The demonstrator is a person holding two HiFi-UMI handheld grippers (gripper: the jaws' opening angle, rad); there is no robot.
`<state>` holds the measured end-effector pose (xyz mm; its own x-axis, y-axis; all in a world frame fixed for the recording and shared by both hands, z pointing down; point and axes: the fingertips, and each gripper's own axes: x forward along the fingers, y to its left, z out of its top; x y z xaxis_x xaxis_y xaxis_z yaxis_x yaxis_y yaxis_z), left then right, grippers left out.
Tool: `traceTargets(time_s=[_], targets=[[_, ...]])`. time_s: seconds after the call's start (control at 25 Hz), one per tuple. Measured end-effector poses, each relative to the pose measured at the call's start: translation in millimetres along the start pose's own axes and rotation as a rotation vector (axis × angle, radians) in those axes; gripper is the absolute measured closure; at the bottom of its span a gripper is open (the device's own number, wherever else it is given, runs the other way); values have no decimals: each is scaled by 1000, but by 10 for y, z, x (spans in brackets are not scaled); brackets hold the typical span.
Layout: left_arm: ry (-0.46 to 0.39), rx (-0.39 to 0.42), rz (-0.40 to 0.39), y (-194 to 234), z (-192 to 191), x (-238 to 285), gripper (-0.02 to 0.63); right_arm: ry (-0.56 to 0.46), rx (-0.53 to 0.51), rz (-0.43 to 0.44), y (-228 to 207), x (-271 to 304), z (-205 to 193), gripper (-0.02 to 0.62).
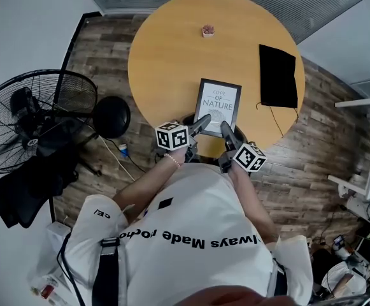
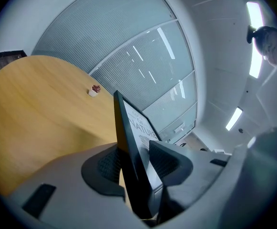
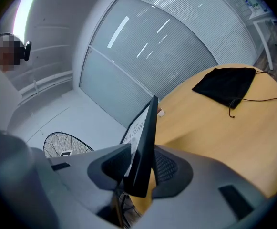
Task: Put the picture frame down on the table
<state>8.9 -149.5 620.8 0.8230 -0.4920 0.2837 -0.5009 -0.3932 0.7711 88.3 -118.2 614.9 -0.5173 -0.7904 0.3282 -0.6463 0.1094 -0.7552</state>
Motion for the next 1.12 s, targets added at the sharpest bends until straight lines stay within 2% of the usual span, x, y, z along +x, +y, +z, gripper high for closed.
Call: traceTargets(time_s=[0.48, 1.12], targets=[[29, -2, 24, 227, -127, 127, 446, 34, -43, -44, -210, 119, -84, 459], [79, 35, 88, 481, -256, 264, 419, 73, -55, -102, -492, 242, -189, 447]])
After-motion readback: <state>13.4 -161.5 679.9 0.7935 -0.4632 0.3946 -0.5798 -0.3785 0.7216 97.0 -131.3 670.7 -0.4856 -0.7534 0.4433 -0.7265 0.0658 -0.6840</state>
